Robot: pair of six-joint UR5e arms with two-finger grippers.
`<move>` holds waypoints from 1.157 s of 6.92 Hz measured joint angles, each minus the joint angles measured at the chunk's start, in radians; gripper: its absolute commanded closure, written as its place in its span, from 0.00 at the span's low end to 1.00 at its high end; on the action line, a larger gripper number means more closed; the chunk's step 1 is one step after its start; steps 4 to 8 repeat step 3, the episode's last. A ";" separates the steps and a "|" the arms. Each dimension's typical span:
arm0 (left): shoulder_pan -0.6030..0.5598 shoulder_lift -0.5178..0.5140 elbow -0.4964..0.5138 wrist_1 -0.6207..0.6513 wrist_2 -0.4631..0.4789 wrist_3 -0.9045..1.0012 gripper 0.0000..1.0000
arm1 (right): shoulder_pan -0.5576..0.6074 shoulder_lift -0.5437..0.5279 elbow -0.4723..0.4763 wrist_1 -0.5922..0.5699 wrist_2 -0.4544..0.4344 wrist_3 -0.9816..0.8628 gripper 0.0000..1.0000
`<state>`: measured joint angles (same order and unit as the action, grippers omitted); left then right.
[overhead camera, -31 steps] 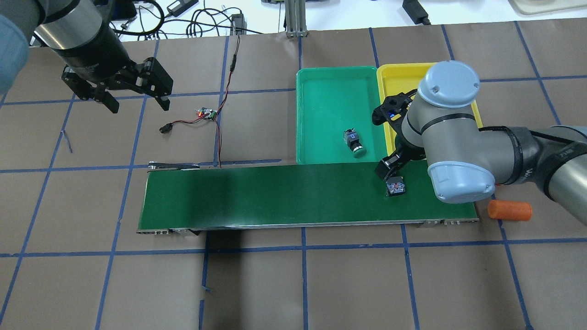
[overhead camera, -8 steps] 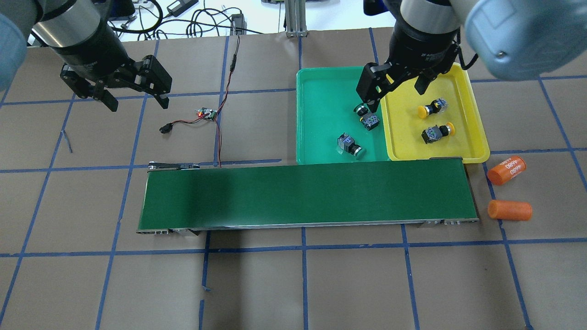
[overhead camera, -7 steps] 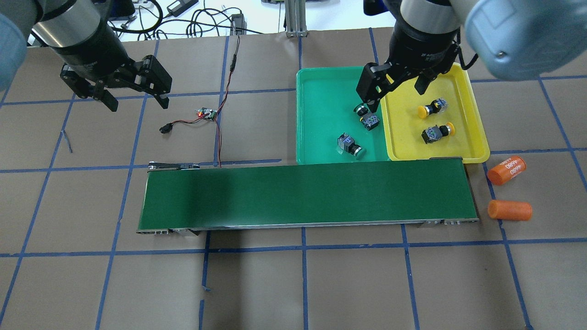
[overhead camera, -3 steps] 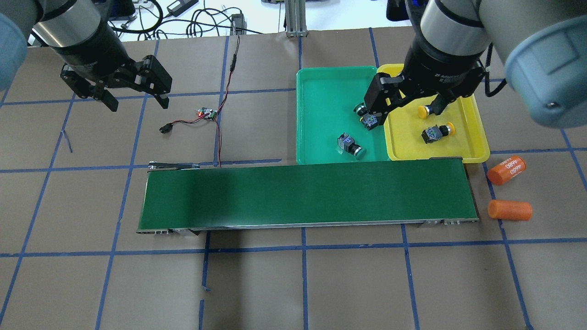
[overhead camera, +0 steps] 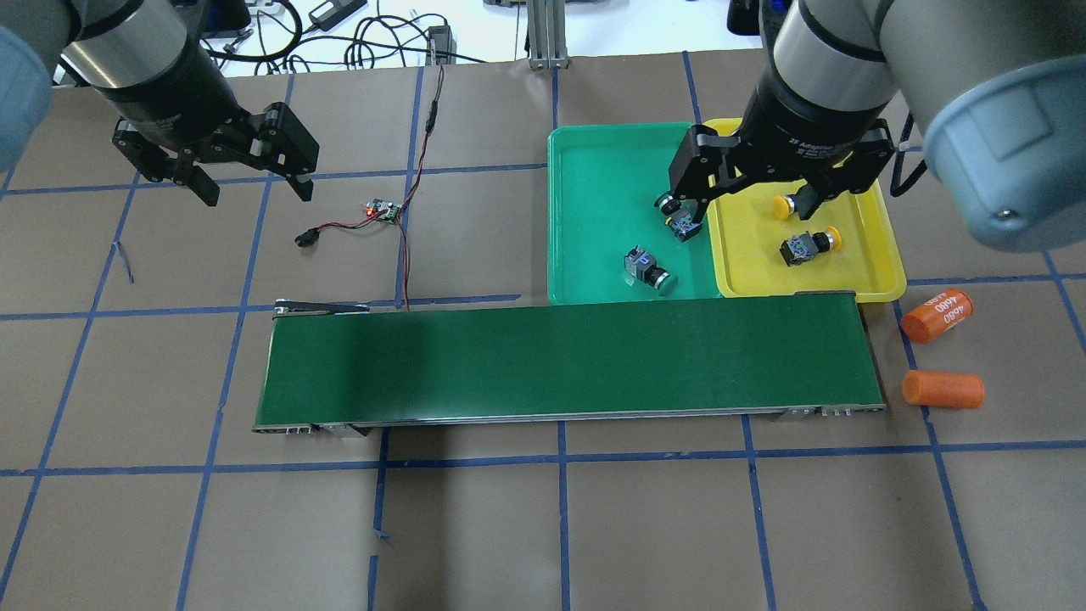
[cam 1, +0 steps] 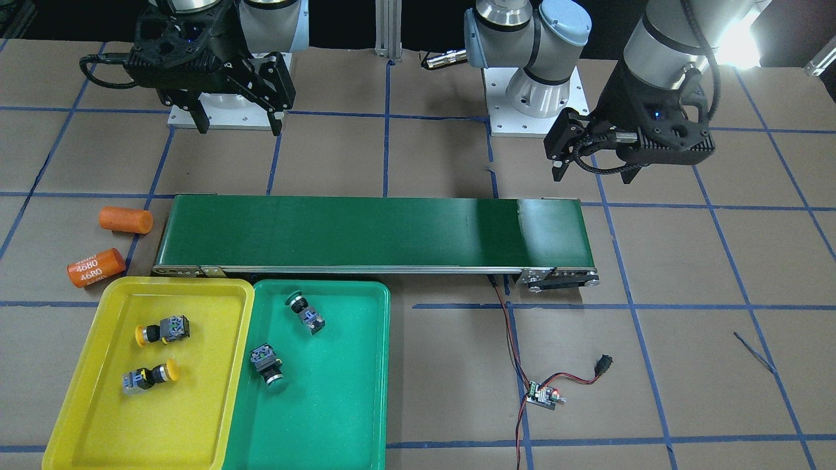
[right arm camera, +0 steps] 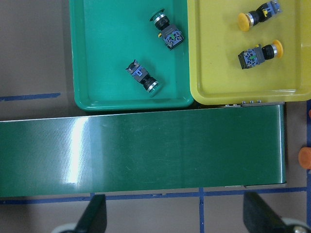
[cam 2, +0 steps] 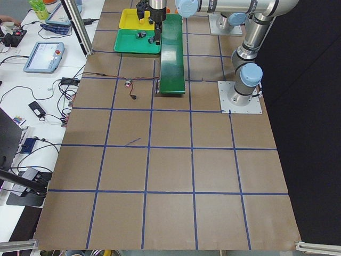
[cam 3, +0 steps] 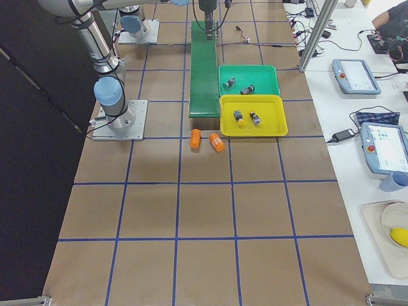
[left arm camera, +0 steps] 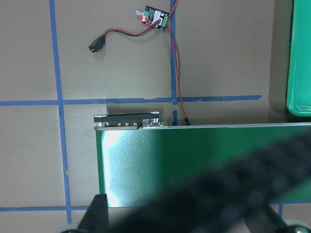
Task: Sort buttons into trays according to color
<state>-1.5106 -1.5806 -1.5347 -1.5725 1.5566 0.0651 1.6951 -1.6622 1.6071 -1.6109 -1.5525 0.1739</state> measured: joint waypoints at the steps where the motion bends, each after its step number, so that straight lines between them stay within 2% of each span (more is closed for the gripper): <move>1: 0.000 0.000 0.000 0.002 -0.001 0.000 0.00 | -0.001 -0.001 0.003 -0.002 -0.001 0.001 0.00; 8: 0.000 0.001 -0.001 0.001 -0.003 -0.001 0.00 | -0.001 -0.004 0.001 -0.003 0.002 -0.003 0.00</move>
